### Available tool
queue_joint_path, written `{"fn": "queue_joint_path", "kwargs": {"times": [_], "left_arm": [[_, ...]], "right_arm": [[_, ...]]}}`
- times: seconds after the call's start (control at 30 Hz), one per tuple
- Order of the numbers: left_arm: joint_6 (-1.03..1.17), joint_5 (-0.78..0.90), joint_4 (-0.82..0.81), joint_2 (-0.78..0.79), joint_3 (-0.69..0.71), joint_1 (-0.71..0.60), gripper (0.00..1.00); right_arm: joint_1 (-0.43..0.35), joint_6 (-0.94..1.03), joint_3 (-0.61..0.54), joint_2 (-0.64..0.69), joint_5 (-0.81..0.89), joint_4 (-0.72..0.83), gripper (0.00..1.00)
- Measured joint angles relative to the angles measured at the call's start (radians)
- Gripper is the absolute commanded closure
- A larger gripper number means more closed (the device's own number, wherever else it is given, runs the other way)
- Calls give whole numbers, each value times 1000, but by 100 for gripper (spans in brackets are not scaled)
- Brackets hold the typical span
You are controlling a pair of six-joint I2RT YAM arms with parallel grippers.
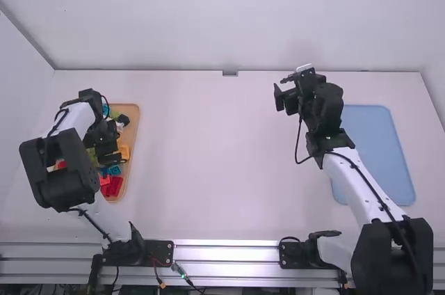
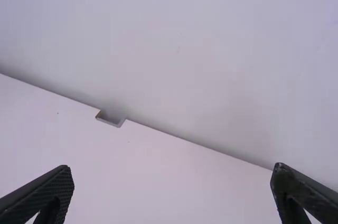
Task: Assemble lego blocks to make yellow taxi
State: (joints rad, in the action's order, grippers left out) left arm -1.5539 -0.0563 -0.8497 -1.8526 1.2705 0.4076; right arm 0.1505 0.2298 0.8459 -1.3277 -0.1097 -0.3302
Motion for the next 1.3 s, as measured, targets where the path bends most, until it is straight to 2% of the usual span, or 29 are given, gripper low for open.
{"fn": "queue_joint_path", "kwargs": {"times": [0.6,1.3], "left_arm": [[60,11,-14,-69,0,0,1],[104,35,135,-69,-84,-6,1]], "right_arm": [[0,-18,0,0,2,0,1],[0,-18,0,0,-1,1,1]]}}
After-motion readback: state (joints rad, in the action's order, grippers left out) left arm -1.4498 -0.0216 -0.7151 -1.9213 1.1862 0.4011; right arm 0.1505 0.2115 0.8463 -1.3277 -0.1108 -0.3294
